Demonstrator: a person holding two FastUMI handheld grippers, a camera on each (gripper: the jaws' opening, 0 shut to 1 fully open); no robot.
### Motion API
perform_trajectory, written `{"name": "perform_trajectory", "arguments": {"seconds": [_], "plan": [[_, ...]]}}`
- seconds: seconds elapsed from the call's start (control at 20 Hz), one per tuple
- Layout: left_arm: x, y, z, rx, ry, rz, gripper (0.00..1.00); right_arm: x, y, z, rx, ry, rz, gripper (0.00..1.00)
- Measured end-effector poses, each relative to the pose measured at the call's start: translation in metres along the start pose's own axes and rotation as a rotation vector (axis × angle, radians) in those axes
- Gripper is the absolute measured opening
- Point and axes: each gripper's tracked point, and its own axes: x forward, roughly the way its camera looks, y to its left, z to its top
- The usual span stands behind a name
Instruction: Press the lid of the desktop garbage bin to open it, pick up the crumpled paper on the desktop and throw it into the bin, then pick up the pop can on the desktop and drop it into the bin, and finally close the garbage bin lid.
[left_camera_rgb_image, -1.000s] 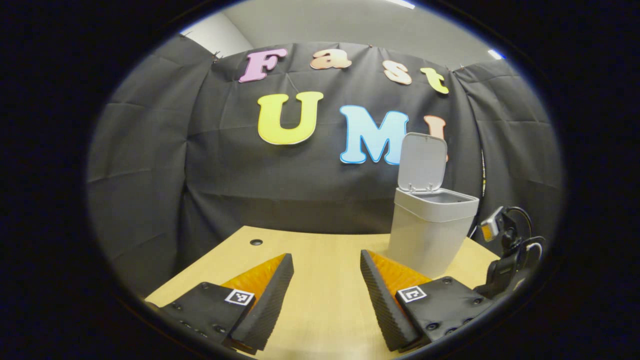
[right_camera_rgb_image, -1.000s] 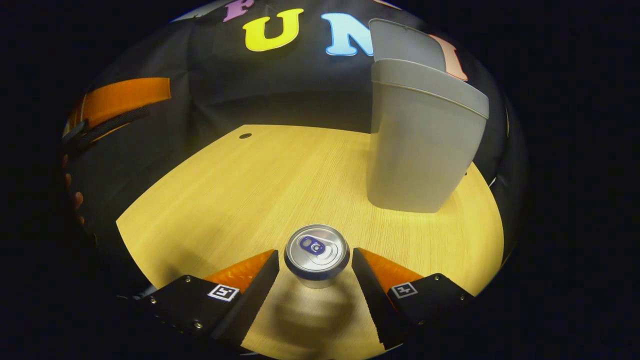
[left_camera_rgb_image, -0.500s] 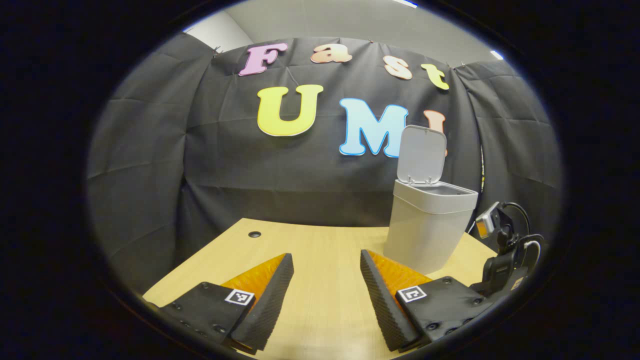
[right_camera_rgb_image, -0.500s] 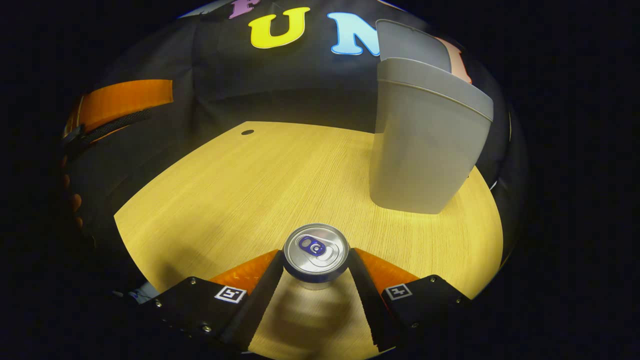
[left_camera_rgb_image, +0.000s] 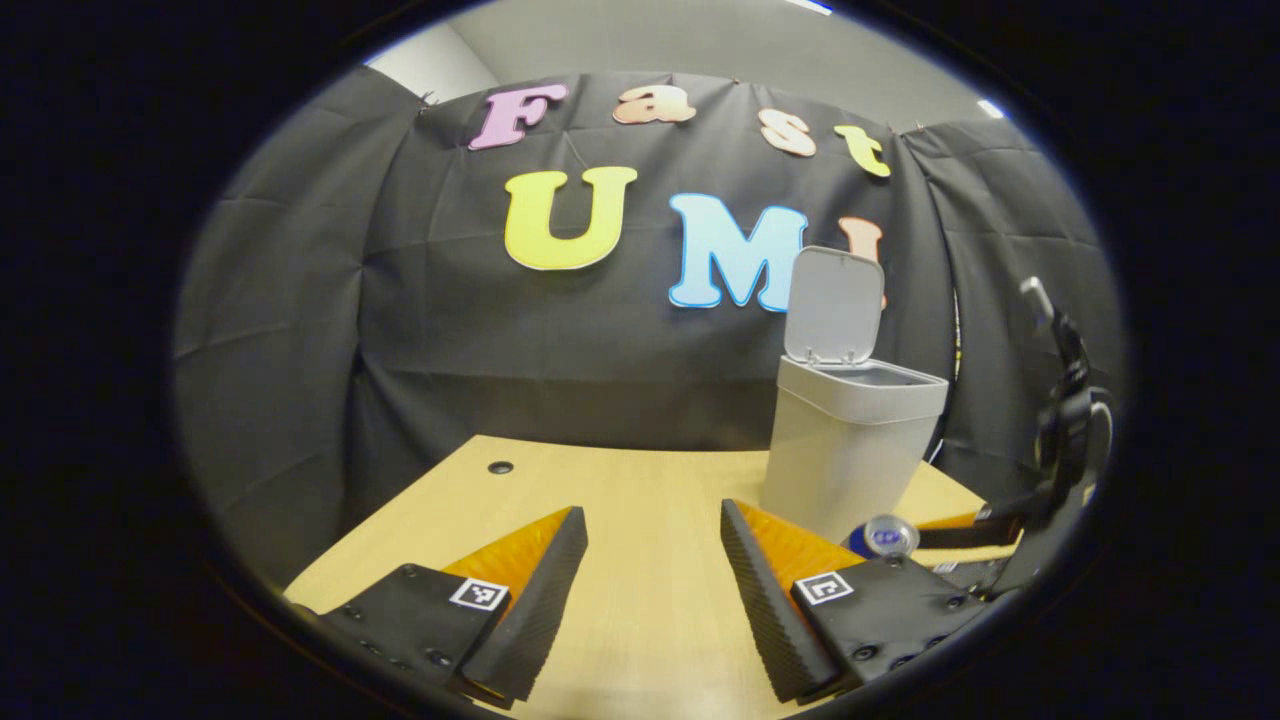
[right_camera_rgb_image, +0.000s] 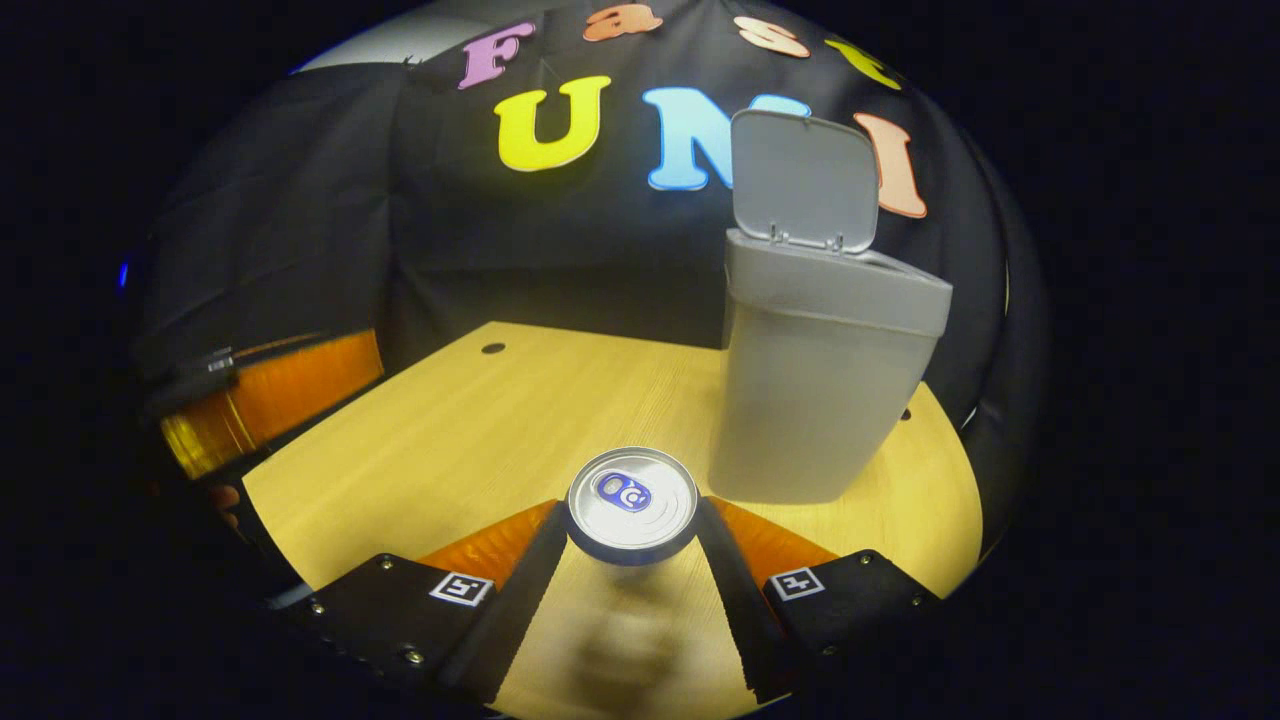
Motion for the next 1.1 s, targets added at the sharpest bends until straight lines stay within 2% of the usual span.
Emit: {"name": "perform_trajectory", "arguments": {"seconds": [0.2,0.4,0.6,0.95,1.0,1.05,1.1], "plan": [[0.001,-0.002,-0.001,0.002,0.001,0.0,0.89,-0.011,-0.015,0.056,0.002,-0.153,-0.017,0.85],[0.0,-0.003,0.0,0.007,-0.001,0.003,0.89,-0.028,-0.024,0.116,0.028,-0.36,-0.007,0.85],[-0.001,-0.002,0.0,0.013,-0.004,0.012,0.89,-0.041,-0.046,0.152,0.026,-0.512,-0.096,0.85],[-0.001,-0.003,0.004,0.025,-0.011,0.019,0.89,-0.039,-0.085,0.186,-0.051,-0.633,-0.245,0.85],[-0.001,-0.004,0.004,0.026,-0.01,0.017,0.96,-0.036,-0.089,0.188,-0.064,-0.637,-0.26,0.84],[-0.002,-0.005,0.004,0.028,-0.009,0.016,0.89,-0.032,-0.094,0.188,-0.08,-0.631,-0.275,0.84],[-0.002,-0.005,0.004,0.029,-0.009,0.015,0.89,-0.028,-0.097,0.187,-0.096,-0.623,-0.289,0.84]]}}
